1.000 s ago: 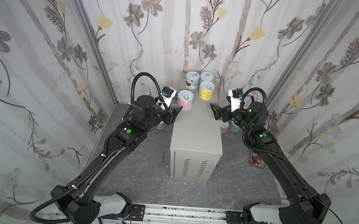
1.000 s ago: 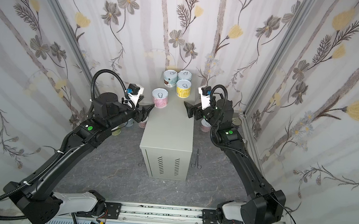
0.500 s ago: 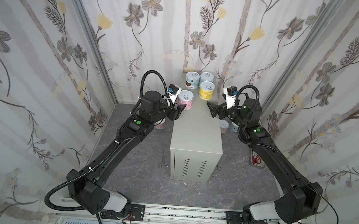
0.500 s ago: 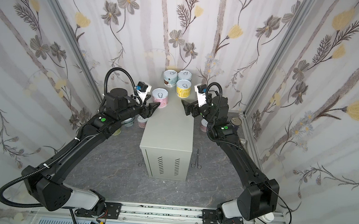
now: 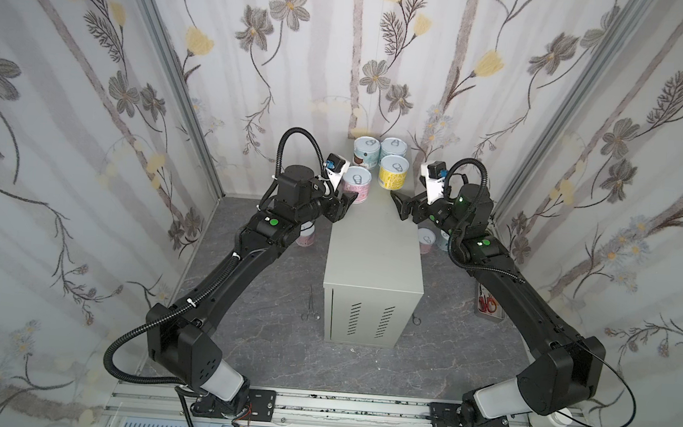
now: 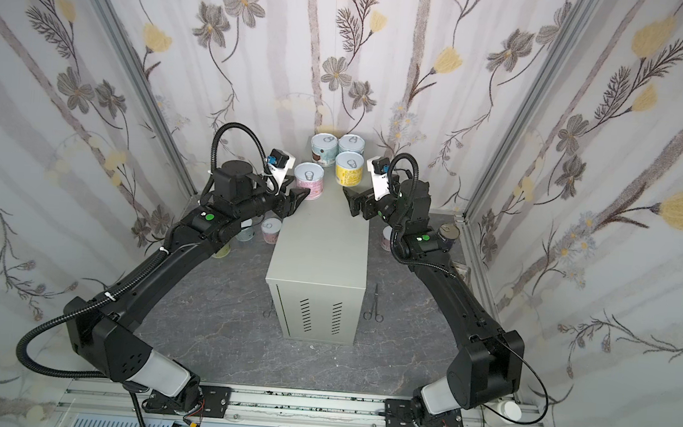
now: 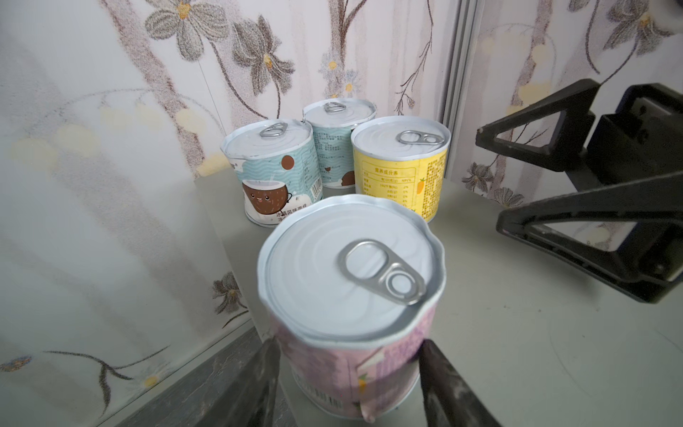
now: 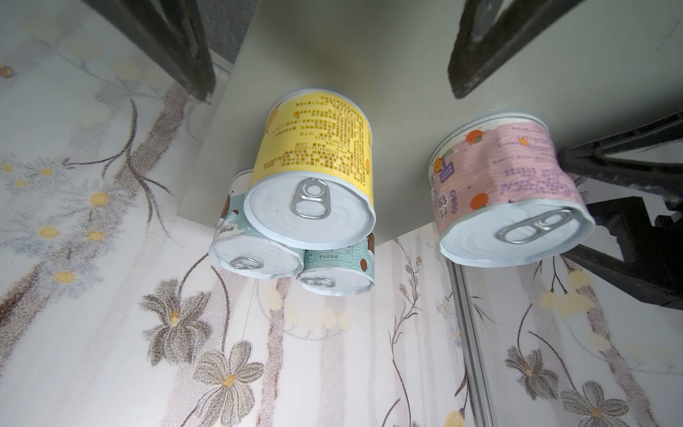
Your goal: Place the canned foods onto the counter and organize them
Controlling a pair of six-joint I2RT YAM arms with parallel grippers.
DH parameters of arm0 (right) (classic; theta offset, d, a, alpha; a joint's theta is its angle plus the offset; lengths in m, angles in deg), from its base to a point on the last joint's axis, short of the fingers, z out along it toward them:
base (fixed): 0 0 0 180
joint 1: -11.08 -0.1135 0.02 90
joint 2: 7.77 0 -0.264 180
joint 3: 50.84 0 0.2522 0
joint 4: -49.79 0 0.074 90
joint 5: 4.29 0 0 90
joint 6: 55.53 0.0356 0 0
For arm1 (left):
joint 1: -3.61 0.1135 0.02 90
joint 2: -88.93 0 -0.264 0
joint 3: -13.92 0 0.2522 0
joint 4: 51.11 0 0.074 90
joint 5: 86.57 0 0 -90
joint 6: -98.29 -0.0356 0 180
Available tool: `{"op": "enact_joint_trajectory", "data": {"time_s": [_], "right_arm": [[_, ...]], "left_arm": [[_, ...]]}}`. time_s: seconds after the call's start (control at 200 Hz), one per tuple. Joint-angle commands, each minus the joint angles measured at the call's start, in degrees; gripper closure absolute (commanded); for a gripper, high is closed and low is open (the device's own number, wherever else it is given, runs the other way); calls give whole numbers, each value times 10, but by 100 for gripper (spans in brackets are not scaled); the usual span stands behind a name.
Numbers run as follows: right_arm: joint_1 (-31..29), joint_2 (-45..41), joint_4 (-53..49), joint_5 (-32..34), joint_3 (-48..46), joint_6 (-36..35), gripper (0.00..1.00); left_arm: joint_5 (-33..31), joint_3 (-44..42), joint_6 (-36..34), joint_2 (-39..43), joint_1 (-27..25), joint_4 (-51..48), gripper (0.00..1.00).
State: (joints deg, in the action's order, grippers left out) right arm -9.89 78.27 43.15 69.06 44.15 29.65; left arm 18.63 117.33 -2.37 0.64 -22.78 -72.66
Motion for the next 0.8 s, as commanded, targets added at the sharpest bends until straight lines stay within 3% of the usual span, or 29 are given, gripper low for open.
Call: {"op": "enact_joint_trajectory", "data": {"time_s": [0.0,0.794], "right_arm": [[0,5,26,-9,9,-10,2],[0,46,38,-17,32,-8,3]], "left_arm": [[6,14,1,-11,3,21,41],[22,69,3,-83,13,18,44]]}}
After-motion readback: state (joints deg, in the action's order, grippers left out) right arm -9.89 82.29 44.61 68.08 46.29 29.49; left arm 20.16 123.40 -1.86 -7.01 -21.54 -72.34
